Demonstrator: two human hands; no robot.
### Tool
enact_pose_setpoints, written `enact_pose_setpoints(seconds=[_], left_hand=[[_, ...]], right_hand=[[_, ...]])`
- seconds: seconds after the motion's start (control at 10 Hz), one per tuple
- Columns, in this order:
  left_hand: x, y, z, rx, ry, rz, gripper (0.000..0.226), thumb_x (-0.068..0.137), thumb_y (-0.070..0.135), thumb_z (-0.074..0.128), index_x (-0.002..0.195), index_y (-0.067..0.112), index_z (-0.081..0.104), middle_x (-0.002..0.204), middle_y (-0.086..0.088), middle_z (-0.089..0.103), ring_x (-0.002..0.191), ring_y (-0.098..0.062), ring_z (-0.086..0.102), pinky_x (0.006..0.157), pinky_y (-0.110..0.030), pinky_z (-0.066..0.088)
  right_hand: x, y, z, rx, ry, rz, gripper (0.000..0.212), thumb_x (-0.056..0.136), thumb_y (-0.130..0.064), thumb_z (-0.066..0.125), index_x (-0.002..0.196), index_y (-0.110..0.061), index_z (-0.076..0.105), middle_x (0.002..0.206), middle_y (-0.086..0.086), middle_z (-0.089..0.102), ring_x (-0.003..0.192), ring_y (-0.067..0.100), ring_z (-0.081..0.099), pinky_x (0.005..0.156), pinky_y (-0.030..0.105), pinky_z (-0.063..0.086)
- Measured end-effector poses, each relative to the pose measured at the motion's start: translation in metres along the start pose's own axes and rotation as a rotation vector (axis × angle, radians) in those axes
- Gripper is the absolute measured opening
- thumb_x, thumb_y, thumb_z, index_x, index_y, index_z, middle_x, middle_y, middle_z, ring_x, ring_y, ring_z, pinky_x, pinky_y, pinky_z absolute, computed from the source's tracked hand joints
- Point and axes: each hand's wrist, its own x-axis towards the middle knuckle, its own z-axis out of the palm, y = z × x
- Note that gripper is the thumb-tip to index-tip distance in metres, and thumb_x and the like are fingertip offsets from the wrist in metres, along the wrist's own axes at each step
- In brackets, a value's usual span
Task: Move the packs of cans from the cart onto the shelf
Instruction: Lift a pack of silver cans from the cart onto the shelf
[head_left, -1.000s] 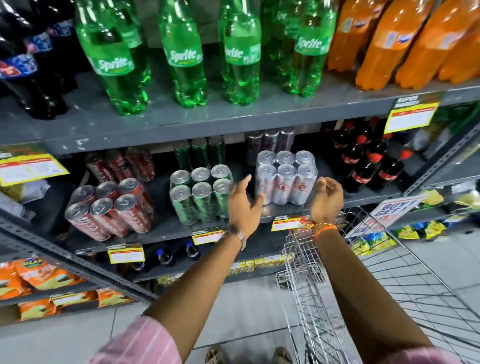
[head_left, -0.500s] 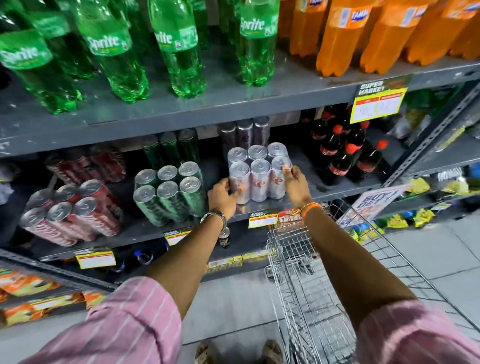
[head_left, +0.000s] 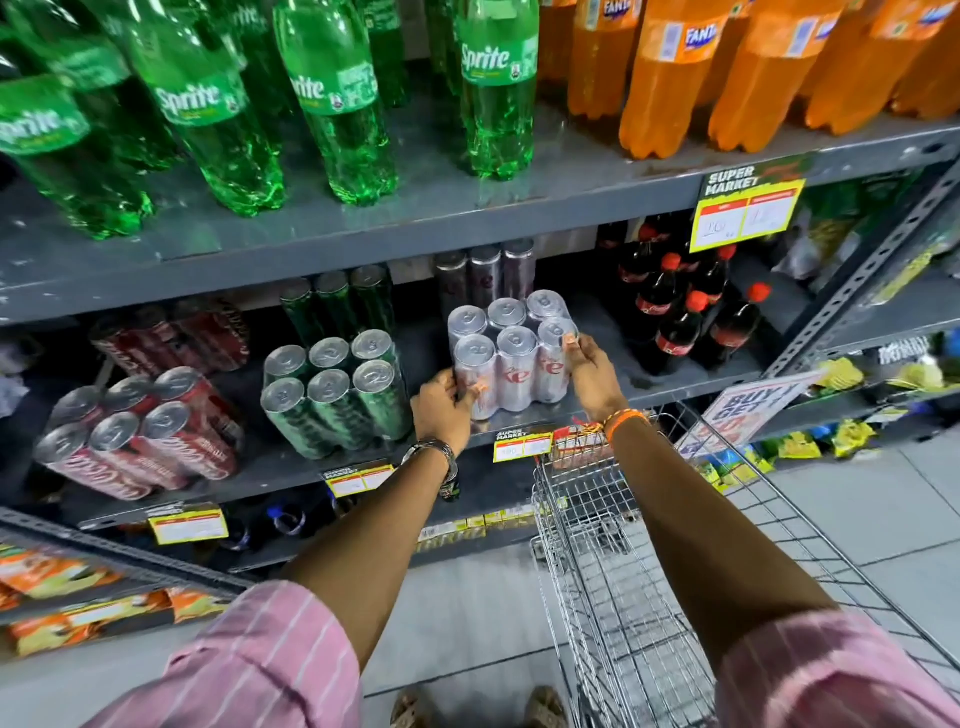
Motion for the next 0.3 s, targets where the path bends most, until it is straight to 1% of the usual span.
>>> enact_pose_setpoints(seconds=[0.1, 0.2, 0.3], left_hand=[[0.003, -0.006, 0.001, 0.07, 0.031, 0.014, 0.036, 0.079, 0.037, 0.074, 0.102, 0.009, 0.07, 0.097, -0.009, 0.078, 0.089, -0.021, 0.074, 0.083, -0.042, 0.061], [0.007, -0.012, 0.003, 0.087, 0.016, -0.005, 0.036, 0.078, 0.035, 0.074, 0.103, 0.01, 0.07, 0.099, -0.009, 0.078, 0.092, -0.024, 0.074, 0.084, -0.046, 0.06], [-0.002, 0.001, 0.001, 0.151, 0.036, 0.032, 0.039, 0.081, 0.035, 0.072, 0.112, 0.012, 0.069, 0.108, -0.01, 0.077, 0.1, -0.027, 0.073, 0.087, -0.043, 0.059]], right_hand=[[-0.006, -0.008, 0.0, -0.038, -0.003, -0.014, 0.049, 0.098, -0.053, 0.044, 0.127, -0.017, 0.06, 0.13, 0.008, 0.068, 0.123, 0.028, 0.061, 0.112, 0.05, 0.043], [-0.004, -0.007, 0.0, -0.037, -0.005, -0.011, 0.047, 0.097, -0.053, 0.045, 0.126, -0.019, 0.06, 0.129, 0.006, 0.068, 0.122, 0.027, 0.062, 0.112, 0.051, 0.043], [-0.003, -0.006, -0.001, 0.035, -0.014, -0.005, 0.054, 0.094, -0.056, 0.046, 0.133, -0.019, 0.056, 0.136, 0.005, 0.064, 0.127, 0.024, 0.058, 0.115, 0.048, 0.041]])
